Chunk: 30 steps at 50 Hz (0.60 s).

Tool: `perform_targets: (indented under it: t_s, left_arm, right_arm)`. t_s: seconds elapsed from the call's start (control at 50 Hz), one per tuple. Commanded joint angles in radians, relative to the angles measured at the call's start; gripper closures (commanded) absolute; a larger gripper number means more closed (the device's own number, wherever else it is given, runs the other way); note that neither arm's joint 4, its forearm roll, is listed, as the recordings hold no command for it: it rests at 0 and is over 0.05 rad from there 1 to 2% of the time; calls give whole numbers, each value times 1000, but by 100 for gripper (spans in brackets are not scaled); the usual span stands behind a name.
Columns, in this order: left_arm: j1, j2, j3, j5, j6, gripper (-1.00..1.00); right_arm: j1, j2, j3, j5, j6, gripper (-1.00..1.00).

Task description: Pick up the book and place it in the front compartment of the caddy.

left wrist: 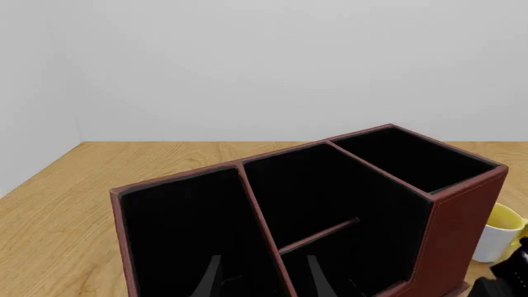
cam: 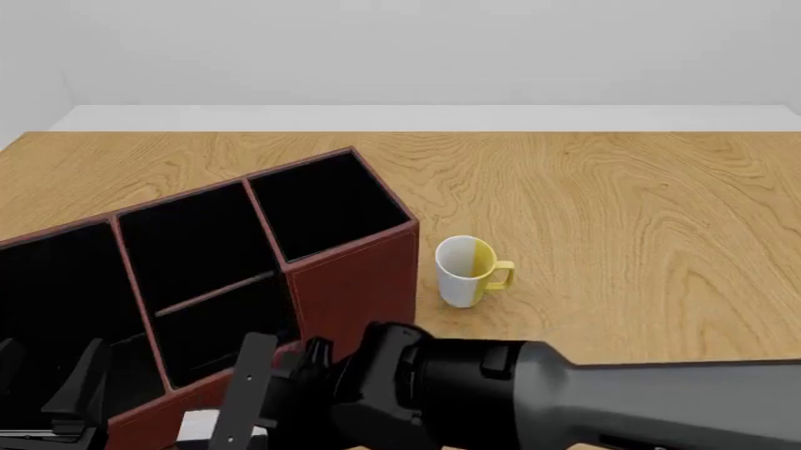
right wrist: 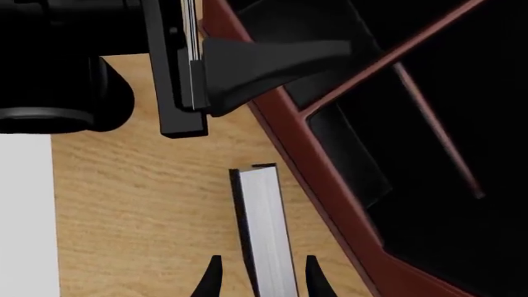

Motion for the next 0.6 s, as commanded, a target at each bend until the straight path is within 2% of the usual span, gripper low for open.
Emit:
perform_targets:
  t_s: [0.02, 0.04, 0.06, 0.36, 0.6]
  left_arm:
    - [0, 0, 0, 0, 0, -100]
    - [0, 0, 0, 0, 0, -100]
    - [0, 0, 0, 0, 0, -100]
    - [0, 0, 0, 0, 0, -100]
    - [0, 0, 0, 0, 0, -100]
  right_arm:
    - [1, 12, 10, -9, -1, -100]
    - [2, 13, 10, -7, 0, -100]
    - [-2, 12, 9, -9, -5, 100]
    - [13, -26, -14, 33, -5, 100]
    - [64, -120, -38, 125, 4, 100]
